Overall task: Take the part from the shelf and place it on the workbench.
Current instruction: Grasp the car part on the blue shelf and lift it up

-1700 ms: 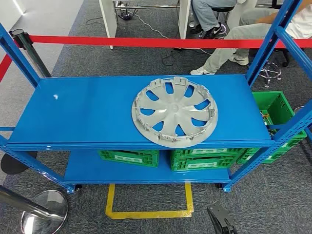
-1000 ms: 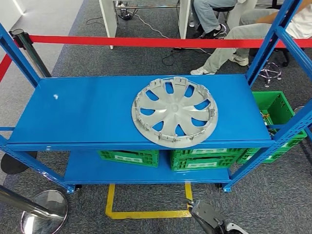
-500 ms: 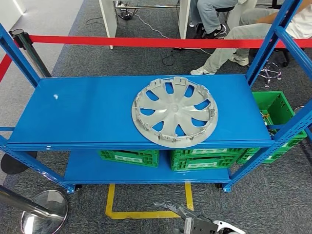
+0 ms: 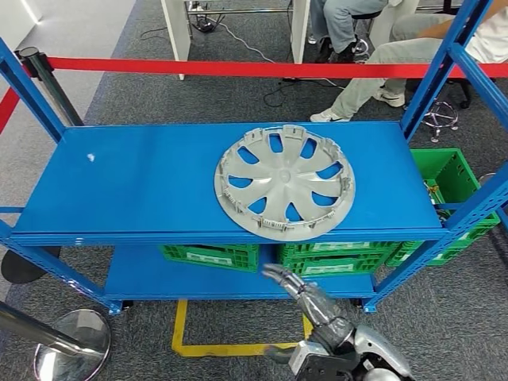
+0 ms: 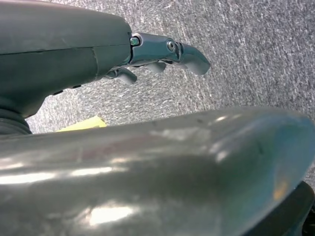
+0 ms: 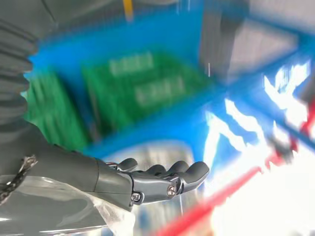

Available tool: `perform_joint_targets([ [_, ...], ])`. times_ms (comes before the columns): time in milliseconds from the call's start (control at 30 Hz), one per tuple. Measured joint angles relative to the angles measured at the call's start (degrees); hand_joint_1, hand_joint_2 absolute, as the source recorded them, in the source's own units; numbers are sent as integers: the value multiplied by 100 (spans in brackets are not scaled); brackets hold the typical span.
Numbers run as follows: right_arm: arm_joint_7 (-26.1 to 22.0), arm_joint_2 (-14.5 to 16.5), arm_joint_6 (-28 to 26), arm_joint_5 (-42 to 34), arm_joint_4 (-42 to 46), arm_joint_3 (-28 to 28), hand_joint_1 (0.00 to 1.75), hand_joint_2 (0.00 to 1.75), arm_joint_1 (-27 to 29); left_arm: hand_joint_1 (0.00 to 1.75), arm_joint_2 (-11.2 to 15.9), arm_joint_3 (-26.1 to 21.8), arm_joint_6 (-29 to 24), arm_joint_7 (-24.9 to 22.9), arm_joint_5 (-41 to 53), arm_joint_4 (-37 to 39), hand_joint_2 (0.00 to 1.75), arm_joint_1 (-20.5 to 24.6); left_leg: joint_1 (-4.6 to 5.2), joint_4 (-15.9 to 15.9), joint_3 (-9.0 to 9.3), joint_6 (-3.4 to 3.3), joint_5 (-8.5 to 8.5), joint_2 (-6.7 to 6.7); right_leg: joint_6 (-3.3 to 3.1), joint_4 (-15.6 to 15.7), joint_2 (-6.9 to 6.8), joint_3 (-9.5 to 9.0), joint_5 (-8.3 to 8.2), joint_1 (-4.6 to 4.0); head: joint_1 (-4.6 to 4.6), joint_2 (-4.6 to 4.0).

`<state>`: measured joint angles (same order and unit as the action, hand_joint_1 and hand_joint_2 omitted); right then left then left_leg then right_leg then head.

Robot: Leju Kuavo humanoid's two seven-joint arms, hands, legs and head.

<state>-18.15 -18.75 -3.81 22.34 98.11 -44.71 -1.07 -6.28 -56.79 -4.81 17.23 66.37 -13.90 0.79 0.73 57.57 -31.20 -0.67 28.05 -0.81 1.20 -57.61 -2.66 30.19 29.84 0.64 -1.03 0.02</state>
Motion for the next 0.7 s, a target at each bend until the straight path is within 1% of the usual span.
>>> perform_joint_targets([
  [67,23,34,-468,357,139,15,0,175,-52,0,-12,-4,-10,-1,-8,0,0,0,0,0,0,0,0,0,0,0,0,0,0,0,-1,0],
  [133,69,69,-818,649,242,16,0,175,-92,0,-23,-6,-11,-1,-13,0,0,0,0,0,0,0,0,0,0,0,-1,0,0,0,0,0],
  [300,235,130,-1555,1370,393,1,0,175,-158,0,-40,-6,-15,-8,-16,2,0,0,0,0,0,0,0,0,0,0,-1,1,0,0,1,0],
  [400,410,159,-1980,1964,407,-12,0,175,-182,0,-43,-6,-15,-13,-16,11,0,1,-1,0,0,0,0,0,0,0,-1,1,1,0,1,0],
  [467,614,173,-2310,2560,398,-22,0,175,-185,0,-42,-5,-18,-14,-1,21,0,4,0,0,0,0,0,0,0,0,-1,1,0,0,1,0],
  [567,1047,191,-2791,3594,328,-39,0,175,-190,0,-39,-4,-53,-13,40,57,0,21,0,0,0,0,0,0,0,0,-1,1,0,0,1,0],
  [633,1345,204,-2969,4162,233,-56,0,175,-198,0,-36,-3,-86,-8,66,95,0,38,0,0,0,0,0,0,0,0,-1,0,0,0,0,0],
  [700,1606,220,-3025,4593,105,-69,0,175,-215,0,-28,1,-103,-3,96,134,0,54,0,0,-1,0,0,0,0,0,-1,0,0,0,1,1],
])
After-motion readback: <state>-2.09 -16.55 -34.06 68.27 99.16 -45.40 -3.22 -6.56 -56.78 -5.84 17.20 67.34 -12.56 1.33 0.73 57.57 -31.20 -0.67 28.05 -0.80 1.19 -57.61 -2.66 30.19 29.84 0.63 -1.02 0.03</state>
